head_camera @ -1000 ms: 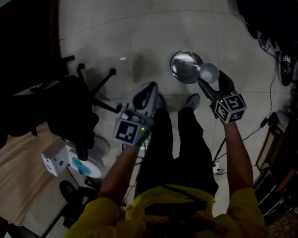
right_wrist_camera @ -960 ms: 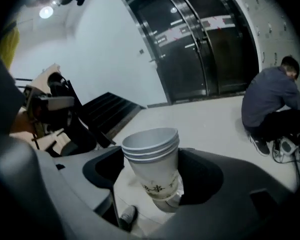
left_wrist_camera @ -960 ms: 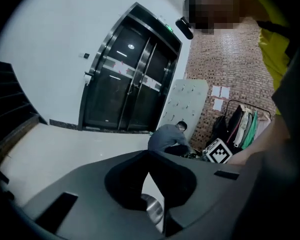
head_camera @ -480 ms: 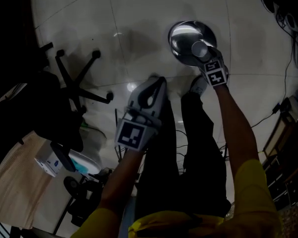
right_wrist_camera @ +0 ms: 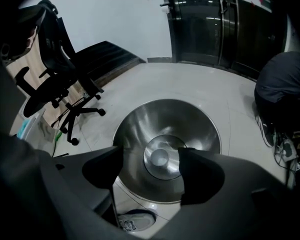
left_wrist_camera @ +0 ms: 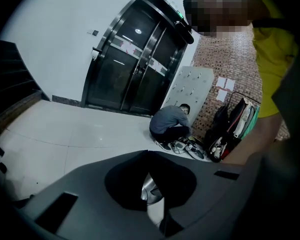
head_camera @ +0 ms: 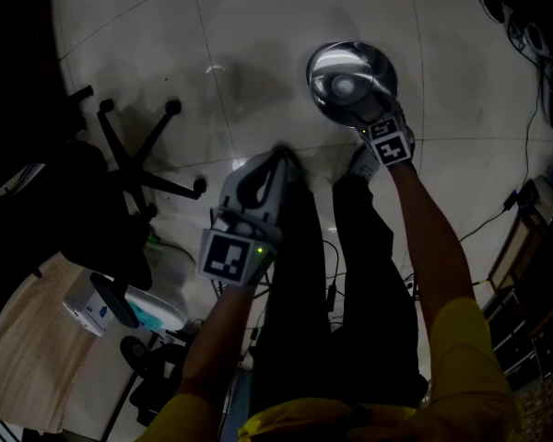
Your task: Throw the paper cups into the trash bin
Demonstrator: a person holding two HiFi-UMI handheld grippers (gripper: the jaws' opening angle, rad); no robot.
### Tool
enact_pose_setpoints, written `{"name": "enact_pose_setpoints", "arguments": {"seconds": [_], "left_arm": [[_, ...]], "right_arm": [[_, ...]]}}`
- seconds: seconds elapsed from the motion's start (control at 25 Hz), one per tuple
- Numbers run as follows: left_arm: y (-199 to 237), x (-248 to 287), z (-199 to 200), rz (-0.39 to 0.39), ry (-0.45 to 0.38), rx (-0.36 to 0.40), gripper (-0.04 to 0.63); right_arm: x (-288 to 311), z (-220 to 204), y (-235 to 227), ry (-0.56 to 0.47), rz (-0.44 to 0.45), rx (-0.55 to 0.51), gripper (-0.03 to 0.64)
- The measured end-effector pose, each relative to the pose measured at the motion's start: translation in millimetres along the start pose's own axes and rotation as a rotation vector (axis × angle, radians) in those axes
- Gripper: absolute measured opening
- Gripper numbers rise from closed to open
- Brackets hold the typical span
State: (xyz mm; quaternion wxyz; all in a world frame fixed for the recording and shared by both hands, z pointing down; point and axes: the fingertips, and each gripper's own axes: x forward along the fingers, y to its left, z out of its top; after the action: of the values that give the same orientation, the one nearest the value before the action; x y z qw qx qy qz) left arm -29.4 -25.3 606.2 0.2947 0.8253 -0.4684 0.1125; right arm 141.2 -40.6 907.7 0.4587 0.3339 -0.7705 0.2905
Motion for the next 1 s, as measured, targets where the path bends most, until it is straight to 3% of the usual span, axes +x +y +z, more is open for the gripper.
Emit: {"name": "enact_pose_setpoints", "arguments": {"seconds": [0.24, 0.28, 0.48, 0.6, 0.68, 0.72, 1.0], "left_arm": [[-2, 5, -14, 0.009, 0.04, -0.007, 0.002], [-1, 8, -20, 0.015, 0.06, -0.007, 0.002], [15, 49, -62, 0.103, 0.151, -0.007, 0.002], [15, 84, -99, 0.096, 0.207, 0.004, 0.002], [10, 92, -116, 0.074, 0.241, 0.008, 0.002], [7, 92, -120, 0.064, 0.247, 0.01, 0.002], [4, 86, -131, 0.06, 0.27, 0.011, 0.002]], "right_arm": [[-2, 2, -7, -0.034, -0.007, 0.04, 0.35], [-5, 5, -8, -0.046, -0.01, 0.042, 0.306], [-18, 23, -13, -0.111, -0.022, 0.067, 0.262], [-23, 22, -20, -0.118, -0.052, 0.096, 0.192], [-27, 16, -24, -0.105, -0.089, 0.121, 0.027], [-29, 13, -26, -0.102, -0.101, 0.135, 0.008], [-39, 7, -34, -0.125, -0.102, 0.217, 0.003]]}}
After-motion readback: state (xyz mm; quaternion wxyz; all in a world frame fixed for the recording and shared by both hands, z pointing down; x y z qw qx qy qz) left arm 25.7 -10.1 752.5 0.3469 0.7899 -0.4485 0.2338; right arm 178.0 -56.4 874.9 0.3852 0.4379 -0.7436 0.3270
